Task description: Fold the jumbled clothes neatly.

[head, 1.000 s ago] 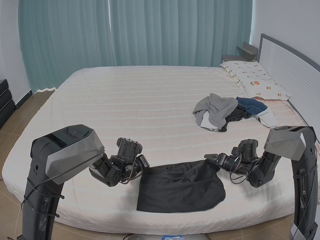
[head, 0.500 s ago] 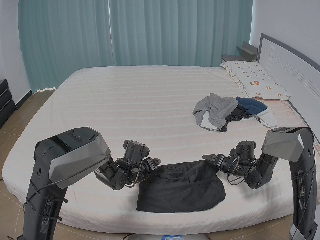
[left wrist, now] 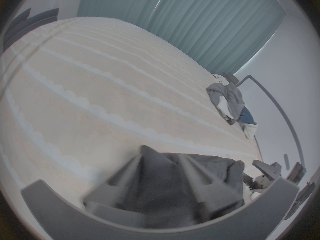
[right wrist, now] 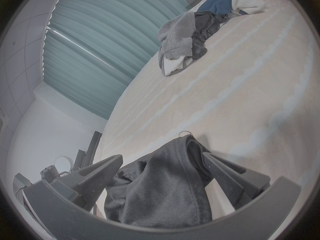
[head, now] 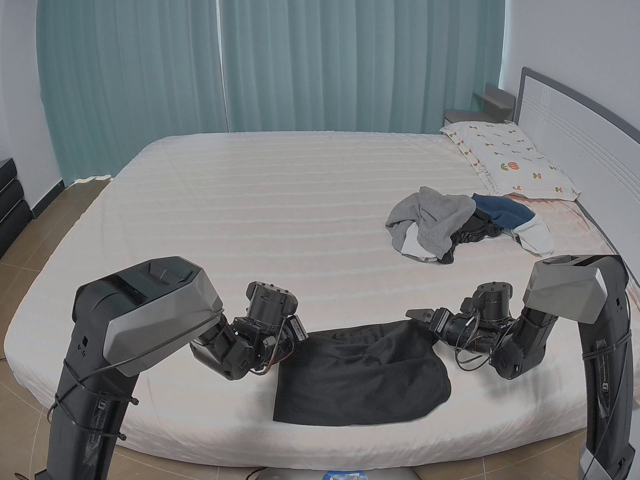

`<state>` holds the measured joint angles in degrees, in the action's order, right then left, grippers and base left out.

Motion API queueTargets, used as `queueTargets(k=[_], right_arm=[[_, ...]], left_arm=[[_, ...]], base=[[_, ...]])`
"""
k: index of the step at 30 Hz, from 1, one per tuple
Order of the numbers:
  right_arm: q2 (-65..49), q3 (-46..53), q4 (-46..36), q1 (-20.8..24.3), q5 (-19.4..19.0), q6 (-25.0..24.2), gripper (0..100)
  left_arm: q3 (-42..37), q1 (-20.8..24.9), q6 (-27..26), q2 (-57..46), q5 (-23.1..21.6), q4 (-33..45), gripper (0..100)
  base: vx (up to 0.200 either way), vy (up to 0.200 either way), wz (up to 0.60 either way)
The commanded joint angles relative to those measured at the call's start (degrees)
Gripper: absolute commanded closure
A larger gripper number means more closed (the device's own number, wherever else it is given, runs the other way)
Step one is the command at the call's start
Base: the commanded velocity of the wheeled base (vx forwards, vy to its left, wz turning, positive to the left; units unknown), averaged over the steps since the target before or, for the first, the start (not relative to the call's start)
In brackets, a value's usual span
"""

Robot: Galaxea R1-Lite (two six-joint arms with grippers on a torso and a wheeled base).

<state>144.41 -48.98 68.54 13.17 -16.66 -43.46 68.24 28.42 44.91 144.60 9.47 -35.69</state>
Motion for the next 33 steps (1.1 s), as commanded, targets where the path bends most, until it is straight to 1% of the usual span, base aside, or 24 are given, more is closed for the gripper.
queueTargets(k=[1,7,11,14,18,27,29,30,33], right_arm=[[-0.01,0.2,-0.07,0.02,-0.03,0.04,0],[-0.01,0.2,-0.07,0.02,-0.03,-0.05,0],[-0.18,0.2,0.11,-0.16,0.14,-0.13,0],[-0.18,0.2,0.02,-0.25,0.05,-0.13,0],[-0.09,0.03,0.02,-0.42,0.05,-0.13,0],[0.26,-1.73,-1.04,-0.16,0.05,-0.05,0],[0.87,-2.96,-2.35,0.19,0.14,0.13,0],[0.87,-3.58,-3.06,0.28,0.14,0.13,100],[0.87,-4.19,-3.76,0.72,0.14,0.31,100]], left_arm=[[-0.22,-1.17,-0.09,0.59,0.46,-0.17,100],[-1.27,-1.61,0.27,0.5,1.51,-0.25,100],[-1.45,-1.7,1.32,0.77,5.38,-0.43,100],[-1.53,-1.79,2.29,0.85,6.7,-1.66,100],[-2.32,-2.31,4.48,0.33,6.61,-3.59,100],[-3.64,-2.49,4.57,0.15,6.61,-3.68,100],[-3.64,-2.49,4.57,0.15,6.52,-3.77,100],[-3.64,-2.49,4.66,0.15,6.52,-3.86,100],[-3.91,-2.49,4.57,0.15,6.44,-4.03,100]], base=[[0.0,0.0,0.0],[0.0,0.0,0.0],[0.0,0.0,0.0],[0.0,0.0,0.0],[0.0,0.0,0.0],[0.0,0.0,0.0],[0.0,0.0,0.0],[0.0,0.0,0.0],[0.0,0.0,0.0]])
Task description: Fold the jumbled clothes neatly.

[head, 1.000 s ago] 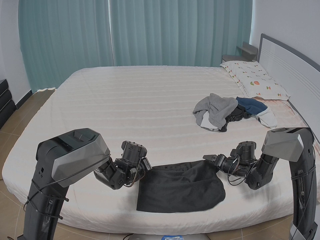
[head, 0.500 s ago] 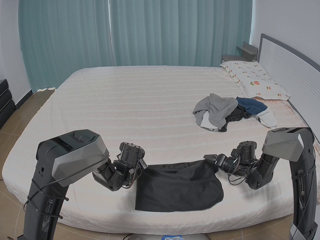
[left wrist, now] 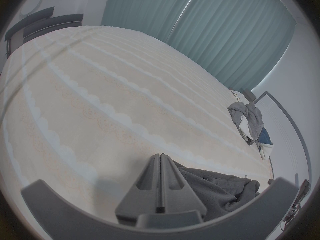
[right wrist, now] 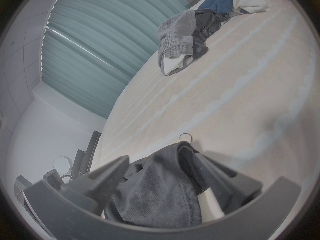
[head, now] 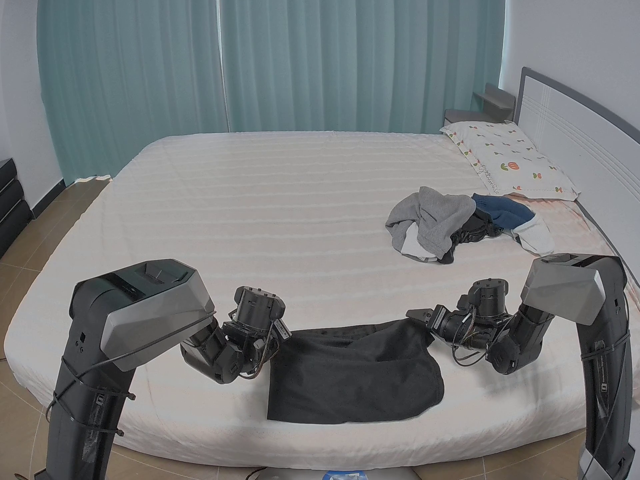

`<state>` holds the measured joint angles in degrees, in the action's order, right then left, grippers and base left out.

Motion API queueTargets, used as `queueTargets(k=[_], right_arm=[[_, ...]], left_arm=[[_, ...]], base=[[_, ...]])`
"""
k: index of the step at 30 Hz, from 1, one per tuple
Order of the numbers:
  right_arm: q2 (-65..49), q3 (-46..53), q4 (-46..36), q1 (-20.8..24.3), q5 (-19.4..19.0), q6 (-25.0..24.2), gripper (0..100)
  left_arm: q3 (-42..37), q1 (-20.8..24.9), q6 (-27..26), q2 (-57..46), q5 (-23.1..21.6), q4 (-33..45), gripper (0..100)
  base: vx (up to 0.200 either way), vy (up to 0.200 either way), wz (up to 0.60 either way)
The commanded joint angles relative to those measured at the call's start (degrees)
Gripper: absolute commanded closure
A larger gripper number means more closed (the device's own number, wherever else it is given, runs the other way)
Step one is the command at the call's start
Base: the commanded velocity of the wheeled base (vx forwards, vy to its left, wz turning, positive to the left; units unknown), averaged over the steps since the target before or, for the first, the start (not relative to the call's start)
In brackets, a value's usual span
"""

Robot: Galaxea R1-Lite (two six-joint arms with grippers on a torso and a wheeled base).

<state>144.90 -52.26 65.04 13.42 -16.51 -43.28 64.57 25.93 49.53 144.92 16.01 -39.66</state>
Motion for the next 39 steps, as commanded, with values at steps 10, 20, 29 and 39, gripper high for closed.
queueTargets(k=[10,20,29,39], right_arm=[[-0.58,-0.12,0.62,-0.33,0.07,-0.32,100],[-1.02,0.49,2.29,-1.73,1.13,-0.93,100],[-0.84,0.49,2.73,-1.82,3.06,-1.28,100],[0.12,0.67,5.01,-2.26,4.47,-1.2,100]], left_arm=[[-0.33,-0.09,-0.31,-0.08,0.17,0.02,100],[-0.24,-0.09,-0.58,0.27,0.25,0.02,100],[-0.33,-0.09,-0.49,0.19,0.25,0.02,100],[-0.33,-0.09,-0.49,0.1,0.25,0.11,100]], base=[[0.0,0.0,0.0],[0.0,0.0,0.0],[0.0,0.0,0.0],[0.0,0.0,0.0]])
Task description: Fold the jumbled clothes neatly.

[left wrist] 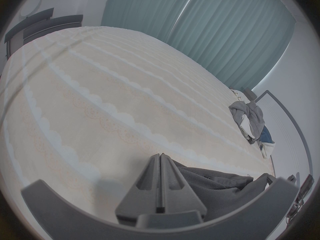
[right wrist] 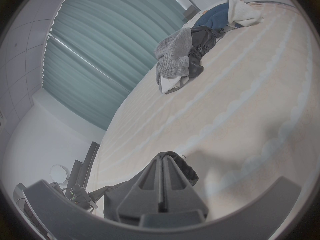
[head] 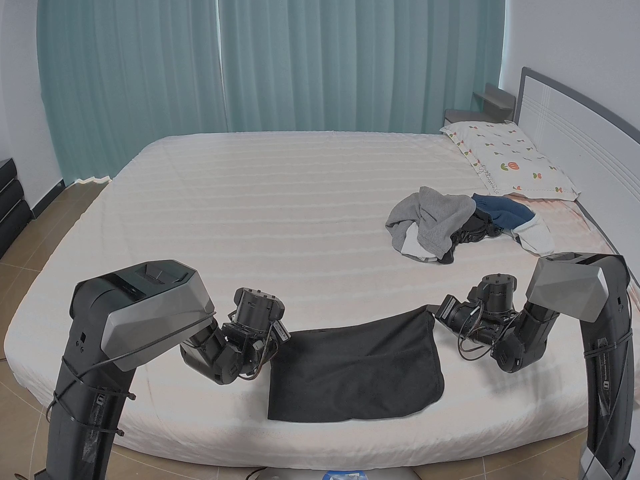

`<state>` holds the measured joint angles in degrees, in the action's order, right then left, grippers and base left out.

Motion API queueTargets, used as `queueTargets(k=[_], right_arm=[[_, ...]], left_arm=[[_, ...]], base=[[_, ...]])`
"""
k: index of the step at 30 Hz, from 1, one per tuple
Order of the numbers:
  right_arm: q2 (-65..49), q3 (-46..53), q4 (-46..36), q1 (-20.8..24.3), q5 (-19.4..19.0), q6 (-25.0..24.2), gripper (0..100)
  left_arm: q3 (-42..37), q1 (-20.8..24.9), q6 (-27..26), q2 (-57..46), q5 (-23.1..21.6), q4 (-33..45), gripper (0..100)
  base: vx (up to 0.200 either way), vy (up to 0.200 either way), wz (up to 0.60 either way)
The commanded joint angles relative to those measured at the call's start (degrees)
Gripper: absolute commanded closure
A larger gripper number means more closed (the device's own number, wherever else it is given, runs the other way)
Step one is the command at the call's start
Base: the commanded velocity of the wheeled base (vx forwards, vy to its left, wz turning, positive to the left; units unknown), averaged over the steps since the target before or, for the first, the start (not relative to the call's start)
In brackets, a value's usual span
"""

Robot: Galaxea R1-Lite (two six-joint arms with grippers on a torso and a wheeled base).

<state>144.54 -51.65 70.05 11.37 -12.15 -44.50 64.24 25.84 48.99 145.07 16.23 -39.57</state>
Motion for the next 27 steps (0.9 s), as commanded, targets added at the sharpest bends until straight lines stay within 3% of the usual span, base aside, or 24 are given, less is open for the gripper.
queueTargets(k=[1,8,9,11,12,15,19,20,21,22,27], right_arm=[[0.48,0.15,-0.09,-0.12,0.11,0.02,100],[0.56,0.59,0.09,0.05,-0.33,0.11,100],[0.48,0.85,0.18,0.14,-0.5,0.11,0],[-0.23,2.52,0.44,0.14,-0.94,0.29,0],[-0.58,3.58,0.79,0.23,-1.21,0.37,0],[-3.66,8.5,3.52,0.32,-3.14,0.81,0],[-9.28,18.43,4.22,0.23,-11.22,4.33,0],[-9.28,18.43,4.22,0.23,-11.22,4.33,0],[-11.48,23.17,3.78,0.14,-15.36,8.2,0],[-12.0,24.67,3.61,0.23,-16.41,9.95,0],[-11.3,27.22,0.44,1.99,-16.5,16.37,0]], left_arm=[[0.0,0.0,0.05,-0.05,-0.05,0.02,100],[-0.08,-0.09,0.4,-0.31,-0.14,0.02,100],[-0.08,-0.09,0.49,-0.31,-0.14,0.11,100],[-0.08,-0.09,0.49,-0.49,-0.32,0.37,100],[-0.08,-0.09,0.49,-0.49,-0.32,0.37,0],[-0.08,-0.09,0.49,-0.49,-0.32,0.11,0],[-0.08,-0.27,0.58,-0.49,-0.41,-0.07,0],[-0.08,-0.27,0.58,-0.49,-0.41,-0.07,0],[-0.08,-0.53,1.02,-0.58,-0.49,-0.24,0],[-0.08,-0.62,1.46,-0.75,-0.49,-0.24,0],[-0.08,-0.97,3.65,-1.54,-1.02,-0.24,0]], base=[[0.0,0.0,0.0],[0.0,0.0,0.0],[0.0,0.0,0.0],[0.0,0.0,0.0],[0.0,0.0,0.0],[0.0,0.0,0.0],[0.0,0.0,0.0],[0.0,0.0,0.0],[0.0,0.0,0.0],[0.0,0.0,0.0],[0.0,0.0,0.0]])
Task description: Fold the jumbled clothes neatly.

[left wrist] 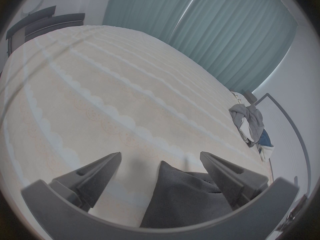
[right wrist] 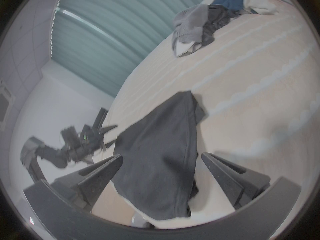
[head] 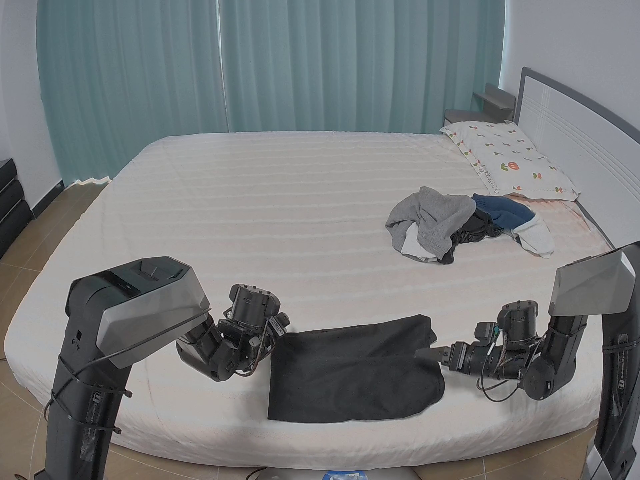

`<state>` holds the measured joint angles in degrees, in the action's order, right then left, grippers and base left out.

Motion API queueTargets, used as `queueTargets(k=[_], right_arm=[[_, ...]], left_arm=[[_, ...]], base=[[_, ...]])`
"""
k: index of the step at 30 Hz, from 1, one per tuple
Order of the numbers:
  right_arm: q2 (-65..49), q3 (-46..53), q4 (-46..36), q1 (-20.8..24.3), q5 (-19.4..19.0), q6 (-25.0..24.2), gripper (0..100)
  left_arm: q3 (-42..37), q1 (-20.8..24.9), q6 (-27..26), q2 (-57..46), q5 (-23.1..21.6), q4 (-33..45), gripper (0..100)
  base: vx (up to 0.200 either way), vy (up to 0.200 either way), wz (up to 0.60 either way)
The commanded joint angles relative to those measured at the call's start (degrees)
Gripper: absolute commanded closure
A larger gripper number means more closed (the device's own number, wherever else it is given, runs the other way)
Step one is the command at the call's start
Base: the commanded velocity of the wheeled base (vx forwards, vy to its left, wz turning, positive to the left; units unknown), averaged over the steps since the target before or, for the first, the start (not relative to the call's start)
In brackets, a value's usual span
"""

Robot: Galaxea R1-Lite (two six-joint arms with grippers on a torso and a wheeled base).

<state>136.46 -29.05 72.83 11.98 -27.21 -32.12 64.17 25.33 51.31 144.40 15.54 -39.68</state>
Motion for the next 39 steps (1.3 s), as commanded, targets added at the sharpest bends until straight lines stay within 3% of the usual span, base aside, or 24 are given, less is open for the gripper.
queueTargets(k=[1,5,13,14,20,28,39], right_arm=[[-3.13,4.79,-3.57,1.38,-1.36,6.19,0],[-3.31,6.64,-5.24,1.2,-1.44,12.08,0],[-2.78,8.31,-5.41,1.82,-1.36,16.04,0],[-2.96,8.57,-5.41,1.73,-1.36,16.13,100],[-4.01,10.42,-6.29,0.94,-1.36,19.73,100],[-4.63,10.77,-12.09,-1.7,-1.36,29.75,100],[-4.45,11.74,-12.18,-3.19,-1.36,34.06,100]], left_arm=[[-0.01,-0.55,1.34,-0.87,-0.34,-0.22,0],[-0.01,-0.46,1.34,-0.87,-0.51,-0.13,0],[-0.01,-0.46,1.34,-0.87,-0.43,-0.13,0],[-0.01,-0.46,1.34,-0.87,-0.43,-0.22,0],[-0.01,-0.46,1.25,-0.87,-0.43,-0.22,0],[-0.01,-0.46,1.16,-0.78,-0.43,-0.22,0],[-0.01,-0.46,1.16,-0.78,-0.43,-0.22,0]], base=[[0.0,0.0,0.0],[0.0,0.0,0.0],[0.0,0.0,0.0],[0.0,0.0,0.0],[0.0,0.0,0.0],[0.0,0.0,0.0],[0.0,0.0,0.0]])
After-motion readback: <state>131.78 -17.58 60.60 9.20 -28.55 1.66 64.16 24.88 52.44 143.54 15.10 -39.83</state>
